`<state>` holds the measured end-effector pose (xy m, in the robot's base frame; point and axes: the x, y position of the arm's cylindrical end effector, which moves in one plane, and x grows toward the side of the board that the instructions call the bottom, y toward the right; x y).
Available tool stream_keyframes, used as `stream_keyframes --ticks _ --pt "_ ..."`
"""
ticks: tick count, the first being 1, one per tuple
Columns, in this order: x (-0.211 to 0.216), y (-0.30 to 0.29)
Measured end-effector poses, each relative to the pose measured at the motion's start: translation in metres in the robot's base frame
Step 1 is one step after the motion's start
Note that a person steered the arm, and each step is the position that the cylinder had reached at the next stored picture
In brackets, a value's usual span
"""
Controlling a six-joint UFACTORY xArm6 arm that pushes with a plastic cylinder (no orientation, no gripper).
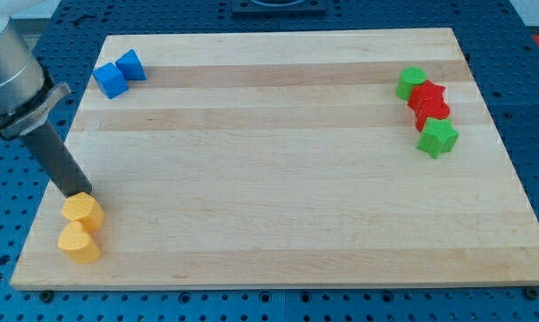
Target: Push the blue cube right a bit
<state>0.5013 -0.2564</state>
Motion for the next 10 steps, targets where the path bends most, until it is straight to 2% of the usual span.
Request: stream_keyframes --ticks 1,2,3,4,5,7,10 --pt "-0.052 -0.039" --pt "-0.064 -0.048" --pt "-0.097 -0.048" --pt "-0.164 -0.041" --pt "-0.184 -0.048" --pt "-0.215 -0.027" --pt "-0.196 -0.020"
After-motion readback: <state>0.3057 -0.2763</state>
